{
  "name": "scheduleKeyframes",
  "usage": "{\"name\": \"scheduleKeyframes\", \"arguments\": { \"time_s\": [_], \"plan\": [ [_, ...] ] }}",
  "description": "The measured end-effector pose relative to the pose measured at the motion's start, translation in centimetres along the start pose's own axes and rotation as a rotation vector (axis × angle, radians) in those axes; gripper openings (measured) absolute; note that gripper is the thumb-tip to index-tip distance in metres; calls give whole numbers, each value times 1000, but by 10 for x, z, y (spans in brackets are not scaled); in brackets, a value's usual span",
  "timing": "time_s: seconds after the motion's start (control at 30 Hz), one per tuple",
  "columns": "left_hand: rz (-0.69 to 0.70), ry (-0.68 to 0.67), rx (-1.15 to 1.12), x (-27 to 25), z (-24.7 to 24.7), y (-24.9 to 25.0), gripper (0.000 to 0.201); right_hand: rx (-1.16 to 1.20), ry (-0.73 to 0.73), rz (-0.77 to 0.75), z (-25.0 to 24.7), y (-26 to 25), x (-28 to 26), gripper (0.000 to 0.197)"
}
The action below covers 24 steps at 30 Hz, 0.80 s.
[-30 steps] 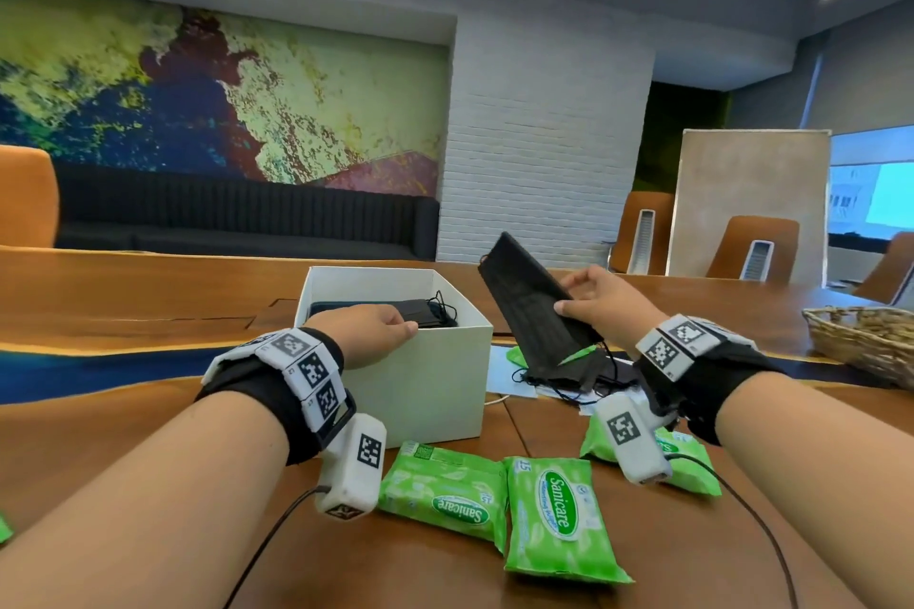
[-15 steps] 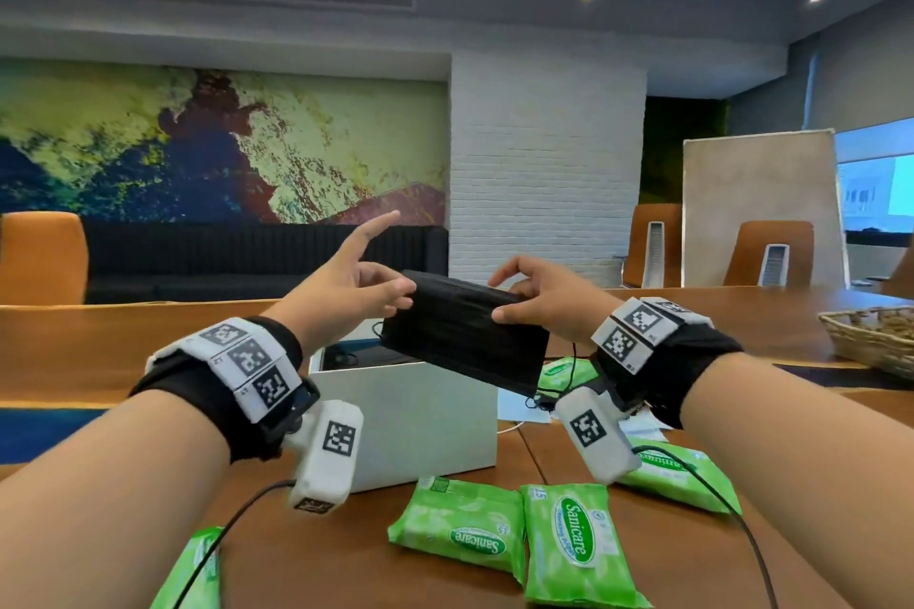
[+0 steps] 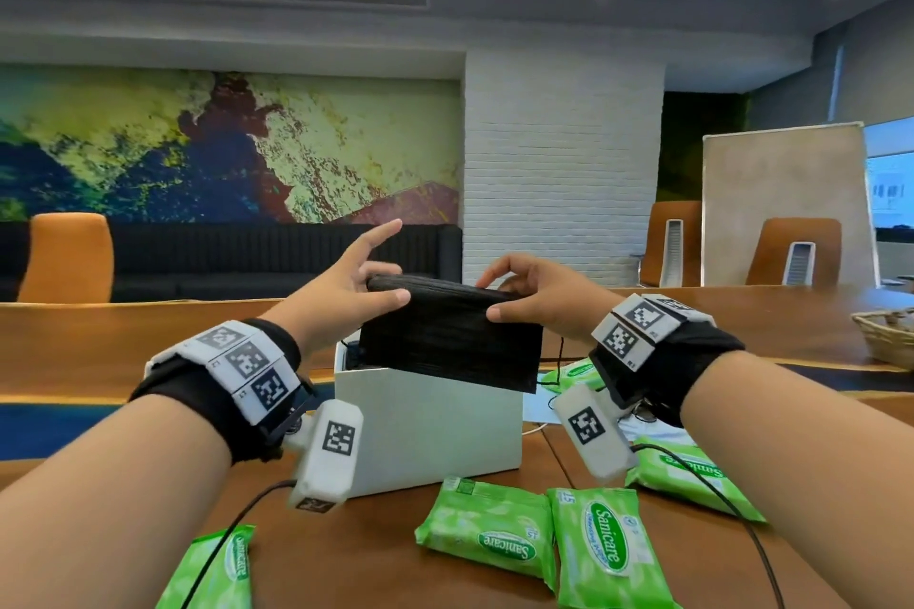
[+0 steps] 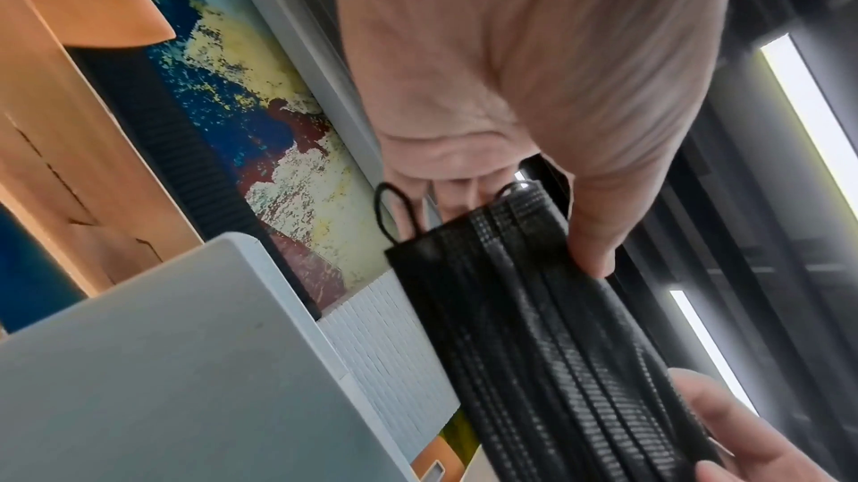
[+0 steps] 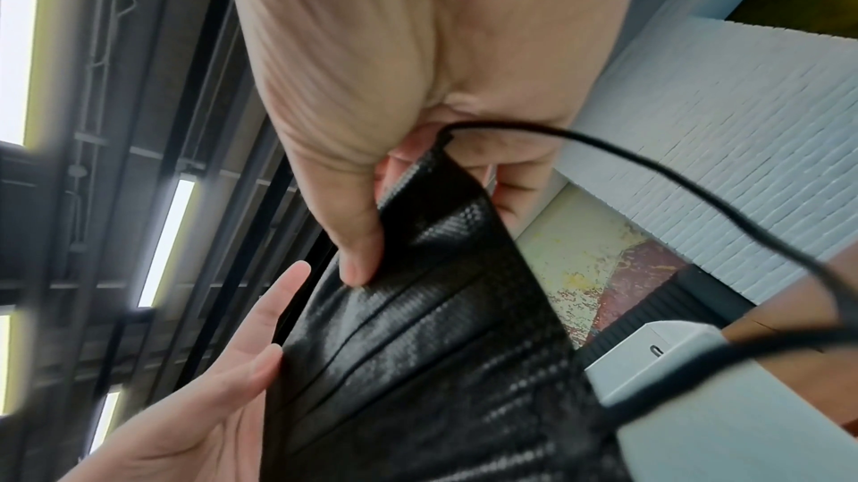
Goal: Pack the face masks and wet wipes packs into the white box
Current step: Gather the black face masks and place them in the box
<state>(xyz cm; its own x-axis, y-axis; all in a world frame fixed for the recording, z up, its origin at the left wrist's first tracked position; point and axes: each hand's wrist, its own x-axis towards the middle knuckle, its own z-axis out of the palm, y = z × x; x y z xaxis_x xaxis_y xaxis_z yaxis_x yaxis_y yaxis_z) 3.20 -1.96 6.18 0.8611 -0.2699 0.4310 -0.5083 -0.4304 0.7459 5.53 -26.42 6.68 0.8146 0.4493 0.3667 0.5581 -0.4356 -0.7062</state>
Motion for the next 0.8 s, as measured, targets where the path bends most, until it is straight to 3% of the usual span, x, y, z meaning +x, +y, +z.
{"name": "scheduleKeyframes", "arguments": {
  "time_s": [0.17,0.33,0.4,0.5,0.6,0.8],
  "plan": [
    [27,29,-186,-4,3,-4,66,39,30,11,1,6,2,27],
    [58,130,-161,2,-2,-8,33,39,188,16,1,17,10,24],
    [70,213,-126,8,-8,-14,25,33,278,31,3,22,14,22],
    [22,372,-140,23,-20,-27,29,-93,357,105,11,32,17,27],
    [-92,427,-85,42,-36,-48,39,-288,208,172,24,45,13,35],
    [-343,281,-117,96,-49,-91,50,-405,3,219,38,68,16,27]
  ]
}}
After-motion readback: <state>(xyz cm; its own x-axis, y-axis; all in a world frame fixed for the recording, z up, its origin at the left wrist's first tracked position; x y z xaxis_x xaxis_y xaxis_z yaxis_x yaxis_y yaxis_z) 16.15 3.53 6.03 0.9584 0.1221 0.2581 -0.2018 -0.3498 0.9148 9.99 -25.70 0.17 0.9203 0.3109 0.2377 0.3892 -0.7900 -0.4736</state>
